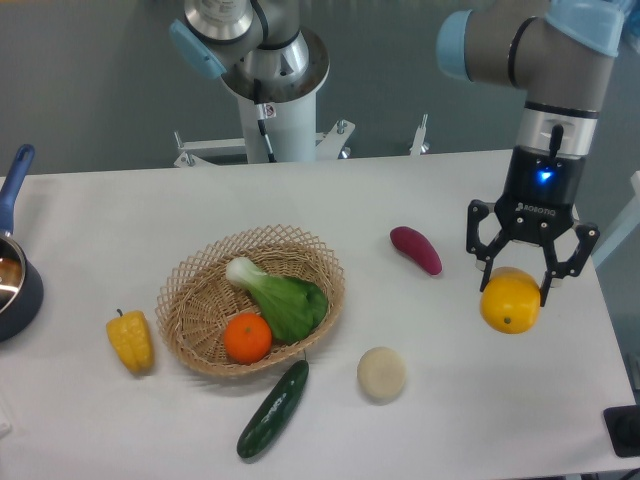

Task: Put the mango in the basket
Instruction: 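Lift the held yellow mango with the gripper and start moving toward the basket, then carry the yellow mango over the wicker basket and lower it inside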

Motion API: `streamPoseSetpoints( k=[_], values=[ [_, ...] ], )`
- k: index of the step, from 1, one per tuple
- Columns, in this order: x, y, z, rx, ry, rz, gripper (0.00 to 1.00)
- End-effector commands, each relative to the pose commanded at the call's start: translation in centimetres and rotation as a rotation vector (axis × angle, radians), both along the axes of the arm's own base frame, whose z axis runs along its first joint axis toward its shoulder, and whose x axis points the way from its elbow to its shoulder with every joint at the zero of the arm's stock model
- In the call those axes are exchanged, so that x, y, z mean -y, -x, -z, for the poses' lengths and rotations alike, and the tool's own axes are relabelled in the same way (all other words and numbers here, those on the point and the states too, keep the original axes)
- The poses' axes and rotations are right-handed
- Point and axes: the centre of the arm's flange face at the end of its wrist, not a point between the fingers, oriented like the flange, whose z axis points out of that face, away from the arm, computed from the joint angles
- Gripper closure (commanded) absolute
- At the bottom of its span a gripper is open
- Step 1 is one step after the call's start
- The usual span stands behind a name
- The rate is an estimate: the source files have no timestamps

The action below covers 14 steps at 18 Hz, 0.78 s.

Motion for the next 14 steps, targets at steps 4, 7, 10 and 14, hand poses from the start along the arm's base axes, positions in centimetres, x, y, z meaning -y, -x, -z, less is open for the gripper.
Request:
streamPoseSetpoints(
  k=[4, 7, 10, 14],
  values=[
    [-2.4, -2.2, 0.1, 0.036, 0.003, 0.007, 0.61],
    [-3.3, -3.7, 0.2, 0.133, -0.009, -0.07, 0.61],
    [-3.8, -6.3, 1.3, 0.2, -0.002, -0.097, 0.61],
    [-4.3, -10.7, 3.1, 0.171, 0.046, 0.001, 0.61]
  ],
)
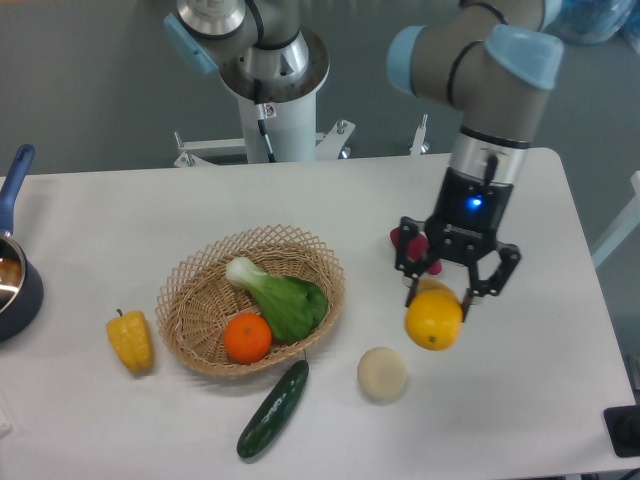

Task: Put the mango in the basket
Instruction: 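Carry the yellow mango over the wicker basket and lower it inside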

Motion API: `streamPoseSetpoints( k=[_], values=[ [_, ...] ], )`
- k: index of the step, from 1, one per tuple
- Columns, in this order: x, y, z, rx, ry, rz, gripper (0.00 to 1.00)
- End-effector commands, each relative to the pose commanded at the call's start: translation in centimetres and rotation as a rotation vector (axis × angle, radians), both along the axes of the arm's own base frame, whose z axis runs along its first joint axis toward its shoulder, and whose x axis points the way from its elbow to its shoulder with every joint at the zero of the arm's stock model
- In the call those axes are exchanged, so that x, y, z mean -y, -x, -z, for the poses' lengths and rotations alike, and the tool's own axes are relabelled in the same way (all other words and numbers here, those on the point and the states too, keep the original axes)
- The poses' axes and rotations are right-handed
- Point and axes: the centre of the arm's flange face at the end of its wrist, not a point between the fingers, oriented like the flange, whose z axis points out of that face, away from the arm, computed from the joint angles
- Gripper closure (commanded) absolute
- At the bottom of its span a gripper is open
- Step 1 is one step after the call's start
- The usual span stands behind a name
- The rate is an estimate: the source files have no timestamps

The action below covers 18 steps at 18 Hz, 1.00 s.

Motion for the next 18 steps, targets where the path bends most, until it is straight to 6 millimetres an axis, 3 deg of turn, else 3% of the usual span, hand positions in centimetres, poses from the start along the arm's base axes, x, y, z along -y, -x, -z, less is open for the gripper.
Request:
streamPoseSetpoints(
  k=[3, 5, 7, 9, 13, 18],
  values=[
    [-0.8, -3.6, 1.5, -0.018, 0.093, 0.024, 0.61],
    [-2.0, -7.4, 2.2, -0.041, 0.164, 0.06, 0.61],
    [-1.4, -9.7, 3.4, -0.037, 0.203, 0.074, 0.61],
    [-0.9, -11.1, 4.4, -0.034, 0.231, 0.086, 0.61],
    [-2.7, -13.4, 6.3, -0.032, 0.286, 0.131, 0.61],
    [-3.7, -13.9, 7.9, 0.018, 0.314, 0.074, 0.61]
  ],
)
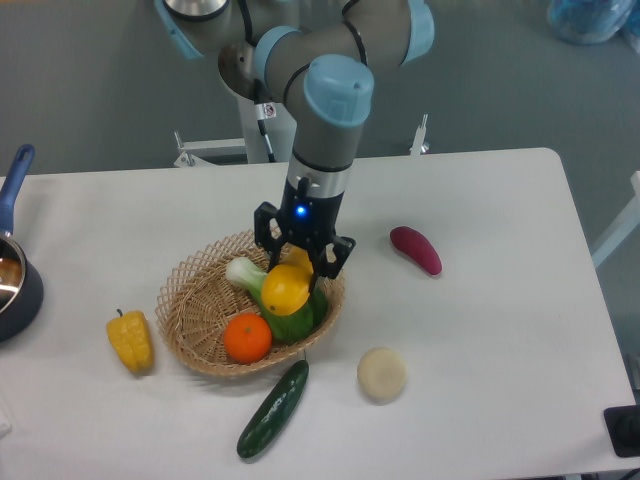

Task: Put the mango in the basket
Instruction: 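Carry the yellow mango over the wicker basket and lower it inside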

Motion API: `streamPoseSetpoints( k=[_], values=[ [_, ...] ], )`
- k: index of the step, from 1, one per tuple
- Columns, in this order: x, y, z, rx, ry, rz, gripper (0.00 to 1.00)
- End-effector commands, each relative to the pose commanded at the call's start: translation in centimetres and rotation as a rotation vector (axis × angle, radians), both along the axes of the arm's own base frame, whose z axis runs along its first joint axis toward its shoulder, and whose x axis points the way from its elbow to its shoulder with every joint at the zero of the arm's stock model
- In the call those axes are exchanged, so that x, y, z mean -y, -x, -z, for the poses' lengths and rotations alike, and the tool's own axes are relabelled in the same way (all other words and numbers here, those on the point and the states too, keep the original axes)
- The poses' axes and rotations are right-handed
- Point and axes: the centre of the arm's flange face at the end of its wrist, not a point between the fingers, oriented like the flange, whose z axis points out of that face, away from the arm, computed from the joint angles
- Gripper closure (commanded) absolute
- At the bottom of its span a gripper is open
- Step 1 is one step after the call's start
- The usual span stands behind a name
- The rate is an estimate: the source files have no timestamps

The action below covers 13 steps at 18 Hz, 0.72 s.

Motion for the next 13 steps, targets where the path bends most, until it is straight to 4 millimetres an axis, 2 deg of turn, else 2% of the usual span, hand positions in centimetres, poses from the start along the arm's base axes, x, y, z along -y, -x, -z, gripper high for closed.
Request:
streamPoseSetpoints(
  k=[3, 10, 13],
  values=[
    [-0.2, 0.4, 1.7, 0.003, 0.041, -0.003, 0.61],
    [-2.0, 0.8, 3.5, 0.005, 0.074, 0.021, 0.61],
    [-2.9, 0.2, 4.3, -0.027, 0.121, 0.041, 0.6]
  ],
)
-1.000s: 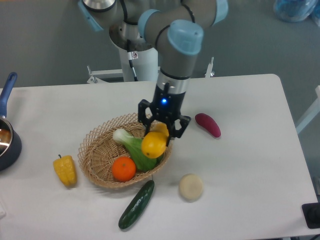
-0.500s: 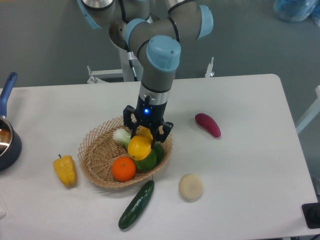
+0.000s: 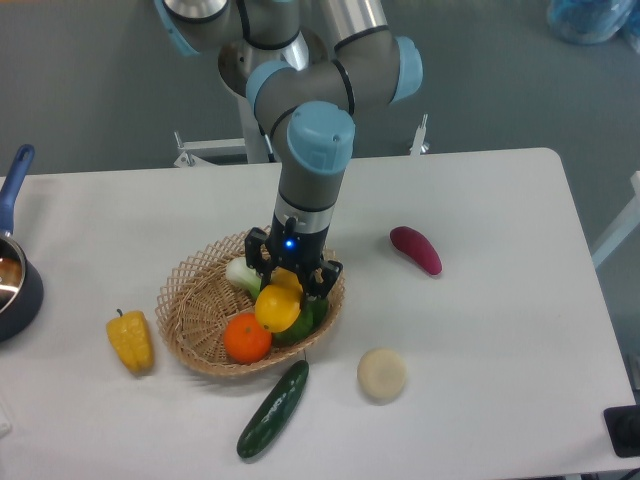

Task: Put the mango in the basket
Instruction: 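Lower the mango onto the bok choy and open the gripper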

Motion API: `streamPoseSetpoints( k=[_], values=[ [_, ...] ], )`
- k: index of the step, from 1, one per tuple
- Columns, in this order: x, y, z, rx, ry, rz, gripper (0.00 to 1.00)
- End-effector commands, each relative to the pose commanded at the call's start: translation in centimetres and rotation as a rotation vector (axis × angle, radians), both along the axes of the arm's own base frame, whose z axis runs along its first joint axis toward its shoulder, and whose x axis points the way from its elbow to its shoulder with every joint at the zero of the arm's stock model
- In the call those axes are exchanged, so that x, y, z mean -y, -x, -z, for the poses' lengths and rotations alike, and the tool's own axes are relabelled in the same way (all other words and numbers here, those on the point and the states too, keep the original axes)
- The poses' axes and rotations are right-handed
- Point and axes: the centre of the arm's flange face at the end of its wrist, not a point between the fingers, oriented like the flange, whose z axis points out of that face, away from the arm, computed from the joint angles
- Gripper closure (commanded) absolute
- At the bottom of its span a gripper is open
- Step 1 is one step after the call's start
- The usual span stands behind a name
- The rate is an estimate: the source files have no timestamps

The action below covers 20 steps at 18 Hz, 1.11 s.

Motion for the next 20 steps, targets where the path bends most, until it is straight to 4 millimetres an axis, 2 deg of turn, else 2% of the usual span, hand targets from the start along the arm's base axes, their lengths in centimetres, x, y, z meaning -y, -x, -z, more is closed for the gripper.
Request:
streamPoseSetpoints(
  k=[12, 13, 14, 16, 20],
  values=[
    [-0.6, -0.6, 1.1, 0.006, 0.02, 0.023, 0.58],
    [-0.5, -0.8, 1.2, 0.006, 0.023, 0.029, 0.53],
    [-0.5, -0.8, 1.2, 0.004, 0.024, 0.032, 0.43],
    [-0.7, -0.6, 0.7, -0.005, 0.015, 0.044, 0.0],
    [-0.9, -0.4, -0.5, -0.025, 0.0, 0.046, 0.0]
  ],
)
